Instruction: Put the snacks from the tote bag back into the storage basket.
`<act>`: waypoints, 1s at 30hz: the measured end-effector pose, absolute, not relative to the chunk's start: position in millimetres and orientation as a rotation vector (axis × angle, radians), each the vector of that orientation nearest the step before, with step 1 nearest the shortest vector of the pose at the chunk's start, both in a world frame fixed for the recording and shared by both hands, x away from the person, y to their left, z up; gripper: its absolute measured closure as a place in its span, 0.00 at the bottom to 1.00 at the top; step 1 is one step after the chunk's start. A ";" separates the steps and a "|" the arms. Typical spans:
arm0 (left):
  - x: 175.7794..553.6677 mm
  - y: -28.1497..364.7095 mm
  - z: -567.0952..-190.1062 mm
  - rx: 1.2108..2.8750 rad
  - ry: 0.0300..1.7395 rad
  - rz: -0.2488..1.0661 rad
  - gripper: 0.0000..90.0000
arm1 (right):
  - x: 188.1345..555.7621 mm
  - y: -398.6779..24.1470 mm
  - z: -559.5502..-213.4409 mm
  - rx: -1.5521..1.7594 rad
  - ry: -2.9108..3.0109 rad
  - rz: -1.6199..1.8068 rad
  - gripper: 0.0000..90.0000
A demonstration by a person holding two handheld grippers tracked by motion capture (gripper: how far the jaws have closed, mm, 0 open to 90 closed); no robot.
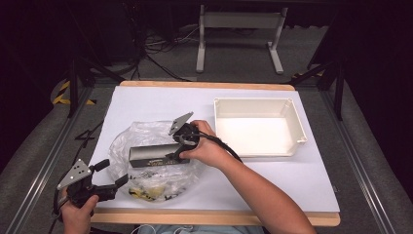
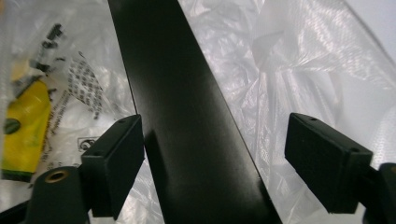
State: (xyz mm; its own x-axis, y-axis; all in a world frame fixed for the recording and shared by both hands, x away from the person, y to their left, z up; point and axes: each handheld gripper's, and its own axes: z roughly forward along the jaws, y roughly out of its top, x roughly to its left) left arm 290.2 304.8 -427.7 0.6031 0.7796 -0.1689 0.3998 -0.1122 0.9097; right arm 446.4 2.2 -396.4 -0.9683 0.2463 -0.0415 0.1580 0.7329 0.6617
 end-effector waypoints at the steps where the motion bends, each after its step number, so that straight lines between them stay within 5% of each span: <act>1: 290.2 305.1 -427.7 1.729 0.975 0.431 0.10 | 446.8 3.2 -397.8 0.327 2.813 1.055 0.23; 14: 290.5 307.2 -427.7 1.713 0.981 0.426 0.10 | 449.0 12.2 -415.6 0.283 2.892 0.976 0.24; 30: 290.6 310.3 -427.2 1.688 0.994 0.428 0.10 | 454.0 13.0 -415.7 0.121 2.961 0.903 0.41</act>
